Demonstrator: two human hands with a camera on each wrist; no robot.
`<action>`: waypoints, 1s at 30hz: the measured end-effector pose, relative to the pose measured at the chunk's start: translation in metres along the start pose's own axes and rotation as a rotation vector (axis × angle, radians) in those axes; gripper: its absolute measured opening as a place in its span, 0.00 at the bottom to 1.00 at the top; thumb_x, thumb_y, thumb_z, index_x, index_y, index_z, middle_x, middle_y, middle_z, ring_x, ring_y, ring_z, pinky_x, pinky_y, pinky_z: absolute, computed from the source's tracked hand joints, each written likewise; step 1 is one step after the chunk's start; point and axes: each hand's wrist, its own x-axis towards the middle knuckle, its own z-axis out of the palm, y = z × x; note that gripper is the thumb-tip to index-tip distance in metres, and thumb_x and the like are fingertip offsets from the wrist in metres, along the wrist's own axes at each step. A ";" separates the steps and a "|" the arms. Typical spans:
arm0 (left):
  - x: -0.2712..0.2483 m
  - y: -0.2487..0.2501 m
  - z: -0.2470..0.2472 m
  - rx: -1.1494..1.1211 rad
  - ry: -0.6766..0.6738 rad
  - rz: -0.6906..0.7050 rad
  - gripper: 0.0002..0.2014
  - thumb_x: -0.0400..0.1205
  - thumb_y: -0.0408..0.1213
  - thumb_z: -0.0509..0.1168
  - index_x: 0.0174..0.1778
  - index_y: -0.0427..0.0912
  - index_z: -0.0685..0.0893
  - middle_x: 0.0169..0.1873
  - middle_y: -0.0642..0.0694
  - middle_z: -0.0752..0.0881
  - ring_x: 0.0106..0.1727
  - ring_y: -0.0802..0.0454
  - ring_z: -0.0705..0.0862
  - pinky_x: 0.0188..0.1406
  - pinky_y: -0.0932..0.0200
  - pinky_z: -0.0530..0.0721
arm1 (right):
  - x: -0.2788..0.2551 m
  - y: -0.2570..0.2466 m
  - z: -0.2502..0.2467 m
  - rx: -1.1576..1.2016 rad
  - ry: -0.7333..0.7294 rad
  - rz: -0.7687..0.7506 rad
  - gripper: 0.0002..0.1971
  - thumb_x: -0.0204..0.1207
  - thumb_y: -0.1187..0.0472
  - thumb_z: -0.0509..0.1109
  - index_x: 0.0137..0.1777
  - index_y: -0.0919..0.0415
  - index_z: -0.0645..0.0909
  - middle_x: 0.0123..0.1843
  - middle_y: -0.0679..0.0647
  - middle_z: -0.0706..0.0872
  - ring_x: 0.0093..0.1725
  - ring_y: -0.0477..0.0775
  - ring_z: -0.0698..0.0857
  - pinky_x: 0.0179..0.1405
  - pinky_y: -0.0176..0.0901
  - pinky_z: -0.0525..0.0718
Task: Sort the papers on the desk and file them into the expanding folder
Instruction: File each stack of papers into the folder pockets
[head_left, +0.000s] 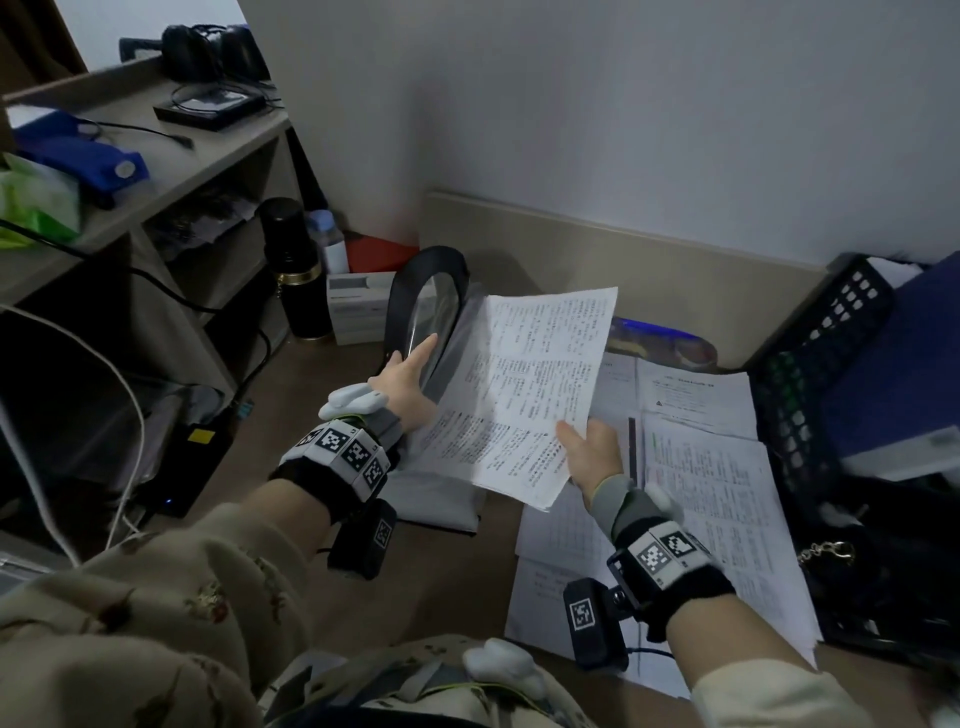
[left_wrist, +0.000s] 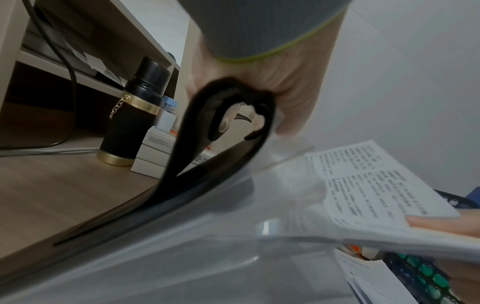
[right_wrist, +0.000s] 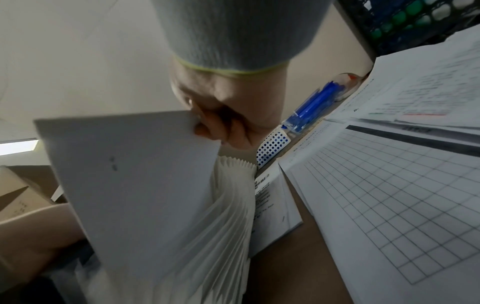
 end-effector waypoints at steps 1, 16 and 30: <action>0.001 -0.001 -0.001 -0.002 0.000 -0.003 0.43 0.78 0.31 0.65 0.84 0.63 0.51 0.80 0.40 0.66 0.73 0.34 0.74 0.67 0.44 0.77 | 0.001 0.001 0.000 -0.019 -0.020 0.022 0.12 0.82 0.69 0.60 0.58 0.75 0.81 0.54 0.65 0.87 0.45 0.59 0.83 0.41 0.48 0.80; -0.003 -0.008 -0.012 -0.044 0.000 0.022 0.43 0.77 0.30 0.64 0.84 0.63 0.53 0.78 0.42 0.69 0.73 0.36 0.74 0.70 0.43 0.76 | 0.020 -0.016 0.016 -0.115 -0.197 0.130 0.09 0.80 0.67 0.59 0.49 0.68 0.81 0.40 0.63 0.80 0.37 0.56 0.76 0.27 0.38 0.64; -0.004 -0.028 -0.041 -0.134 -0.071 -0.007 0.47 0.74 0.25 0.57 0.81 0.73 0.51 0.81 0.46 0.66 0.66 0.35 0.79 0.60 0.52 0.78 | 0.012 -0.051 0.089 -0.312 -0.432 0.233 0.17 0.86 0.45 0.45 0.63 0.53 0.66 0.30 0.57 0.80 0.20 0.51 0.67 0.13 0.29 0.64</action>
